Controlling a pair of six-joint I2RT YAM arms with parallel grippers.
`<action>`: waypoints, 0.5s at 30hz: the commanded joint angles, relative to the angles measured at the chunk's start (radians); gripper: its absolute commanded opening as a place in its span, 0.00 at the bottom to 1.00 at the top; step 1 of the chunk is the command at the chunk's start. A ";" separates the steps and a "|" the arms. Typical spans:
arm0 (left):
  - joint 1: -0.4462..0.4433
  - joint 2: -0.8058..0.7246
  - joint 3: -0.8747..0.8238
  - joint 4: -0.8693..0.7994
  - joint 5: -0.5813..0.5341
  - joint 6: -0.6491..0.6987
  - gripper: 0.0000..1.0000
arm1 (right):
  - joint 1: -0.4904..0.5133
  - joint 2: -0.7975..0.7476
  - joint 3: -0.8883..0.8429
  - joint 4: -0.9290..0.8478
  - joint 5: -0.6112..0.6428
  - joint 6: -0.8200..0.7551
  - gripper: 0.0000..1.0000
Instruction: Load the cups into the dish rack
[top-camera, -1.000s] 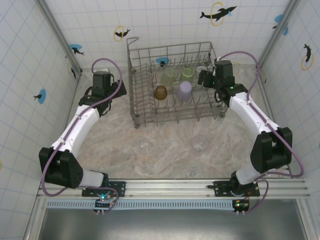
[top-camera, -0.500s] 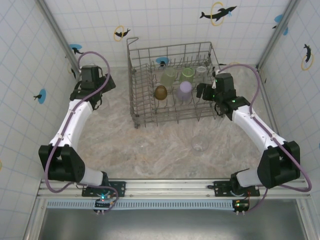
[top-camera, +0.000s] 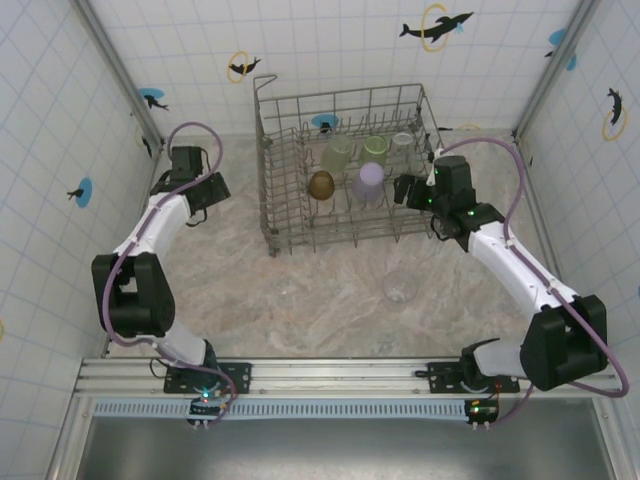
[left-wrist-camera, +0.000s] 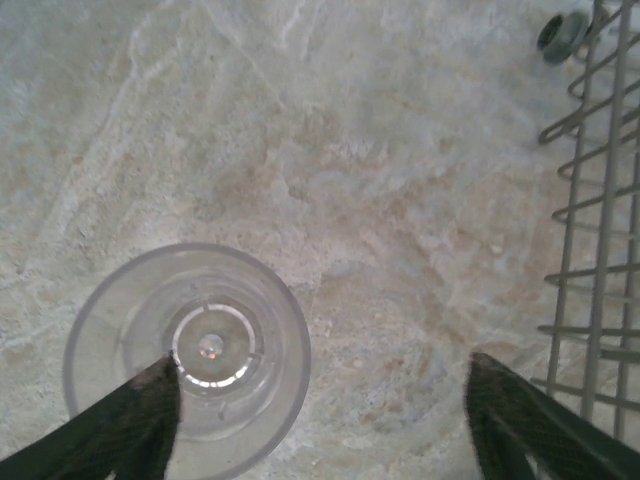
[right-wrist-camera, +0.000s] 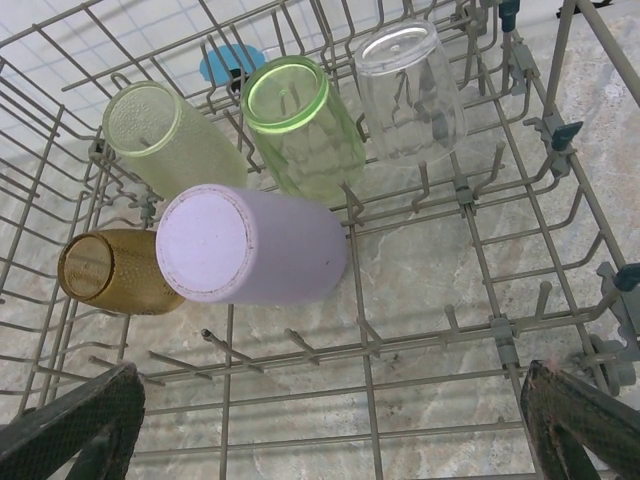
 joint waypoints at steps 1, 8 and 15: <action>0.002 0.039 -0.012 -0.005 0.027 0.003 0.71 | 0.007 -0.037 -0.023 0.016 -0.001 0.008 1.00; 0.002 0.092 -0.019 0.008 0.049 -0.010 0.52 | 0.006 -0.039 -0.019 0.016 -0.003 0.008 1.00; 0.002 0.127 -0.025 0.006 0.049 -0.012 0.38 | 0.006 -0.051 -0.028 0.010 0.003 0.007 1.00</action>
